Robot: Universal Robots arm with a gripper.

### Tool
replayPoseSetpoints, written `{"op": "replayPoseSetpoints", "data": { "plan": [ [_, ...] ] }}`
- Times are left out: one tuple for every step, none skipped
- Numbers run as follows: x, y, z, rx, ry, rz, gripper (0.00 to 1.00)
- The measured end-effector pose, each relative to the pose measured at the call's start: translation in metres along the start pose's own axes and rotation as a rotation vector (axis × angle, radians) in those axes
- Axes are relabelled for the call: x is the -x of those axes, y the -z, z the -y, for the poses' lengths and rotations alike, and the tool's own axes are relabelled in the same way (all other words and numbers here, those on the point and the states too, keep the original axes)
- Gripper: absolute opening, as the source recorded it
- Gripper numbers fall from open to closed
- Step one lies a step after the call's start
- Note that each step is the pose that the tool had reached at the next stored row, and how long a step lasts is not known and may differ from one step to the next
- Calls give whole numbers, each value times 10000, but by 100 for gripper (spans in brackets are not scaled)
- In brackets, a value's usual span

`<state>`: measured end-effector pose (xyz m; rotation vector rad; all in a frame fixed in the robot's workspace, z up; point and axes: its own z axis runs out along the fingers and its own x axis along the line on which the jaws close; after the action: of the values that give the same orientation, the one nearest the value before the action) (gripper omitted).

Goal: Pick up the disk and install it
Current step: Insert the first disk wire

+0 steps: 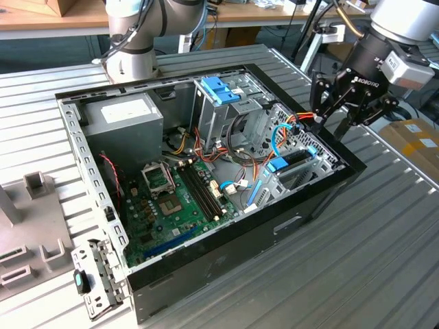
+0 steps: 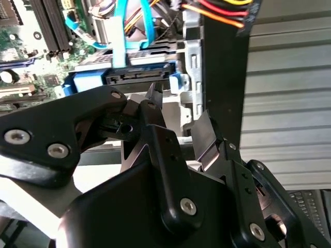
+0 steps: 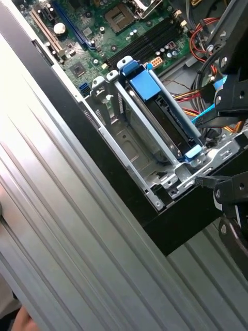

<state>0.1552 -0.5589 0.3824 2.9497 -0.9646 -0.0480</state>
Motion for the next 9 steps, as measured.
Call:
{"op": "replayPoseSetpoints", "data": {
  "plan": [
    [-18,-2,19,2,30,1,50],
    [-38,-6,45,8,68,0,50],
    [-49,-10,62,9,93,1,50],
    [-59,-14,78,8,115,2,50],
    [-81,-20,116,13,169,2,50],
    [-88,-22,132,14,194,1,50],
    [-94,-24,147,15,219,0,50],
    [-99,-26,160,16,246,-1,50],
    [-105,-28,174,16,277,-2,50]
  ]
}}
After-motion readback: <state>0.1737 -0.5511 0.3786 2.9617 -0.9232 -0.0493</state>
